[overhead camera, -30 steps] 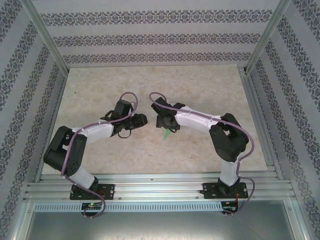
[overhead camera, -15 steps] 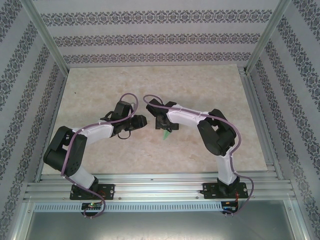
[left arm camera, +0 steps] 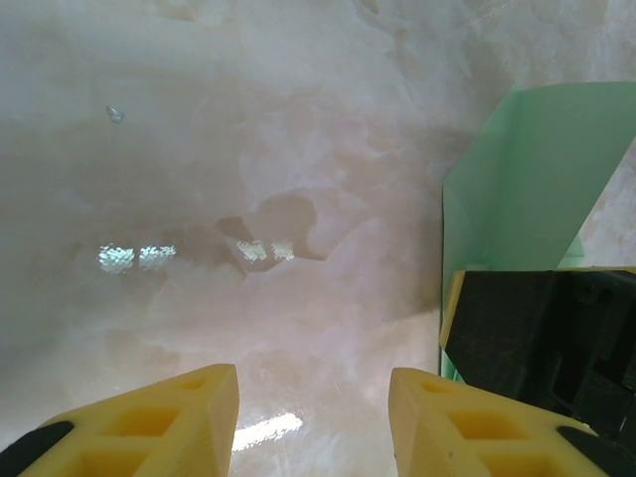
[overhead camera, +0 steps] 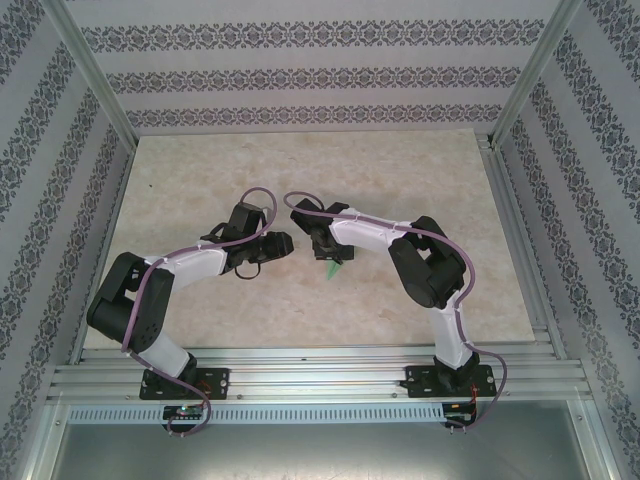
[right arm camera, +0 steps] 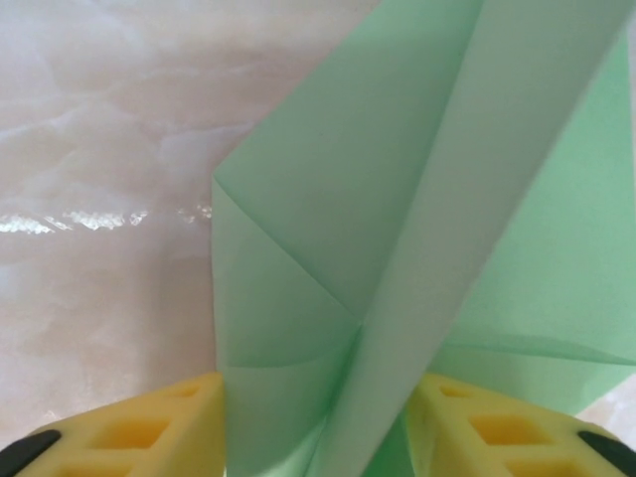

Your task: Fold a paper plane with a square sheet of paper (fold left side to right side)

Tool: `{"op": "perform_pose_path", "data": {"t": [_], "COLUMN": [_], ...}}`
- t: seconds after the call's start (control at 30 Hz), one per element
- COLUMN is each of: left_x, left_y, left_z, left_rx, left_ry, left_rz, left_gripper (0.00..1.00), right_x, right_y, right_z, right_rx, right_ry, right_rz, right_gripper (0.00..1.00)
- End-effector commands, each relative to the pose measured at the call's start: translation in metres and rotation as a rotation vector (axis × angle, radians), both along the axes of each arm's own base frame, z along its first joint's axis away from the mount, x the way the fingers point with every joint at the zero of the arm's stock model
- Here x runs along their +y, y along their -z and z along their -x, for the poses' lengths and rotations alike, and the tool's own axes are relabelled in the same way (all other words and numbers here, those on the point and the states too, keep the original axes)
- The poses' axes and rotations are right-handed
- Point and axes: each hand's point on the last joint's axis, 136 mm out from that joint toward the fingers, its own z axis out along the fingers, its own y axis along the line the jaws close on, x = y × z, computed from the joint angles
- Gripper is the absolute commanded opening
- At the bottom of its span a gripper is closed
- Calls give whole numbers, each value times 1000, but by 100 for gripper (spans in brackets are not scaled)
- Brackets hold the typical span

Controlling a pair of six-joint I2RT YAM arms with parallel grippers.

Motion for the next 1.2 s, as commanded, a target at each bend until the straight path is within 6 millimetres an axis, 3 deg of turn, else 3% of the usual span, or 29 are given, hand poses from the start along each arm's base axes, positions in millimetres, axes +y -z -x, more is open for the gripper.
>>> {"op": "perform_pose_path", "data": {"t": [0.0,0.43,0.6,0.8,1.17], "left_x": [5,7,11,25,78], "left_y": [-4,-4,-10,-30,-72], "left_z": [-1,1,3,6,28], "left_rx": [-20,-15,-29,-93,-281], "left_ry": [-1,-3,-2,-25,-184], "left_rz": [-18,-27,-49,-85,-184], "left_gripper": [45,45,45,48,77], "right_x": [1,-1,-5,-18,-41], "right_y": [-14,-25,-39,-55,-8], "right_z": [2,9,9,15,41], "right_rx": [-38,-71,-103,-108,19], "right_ry": [-13,-8,-52,-213,-240], "right_rz": [-7,-73,-119,-147,-196], "right_gripper": [44,13,1,0,9]}}
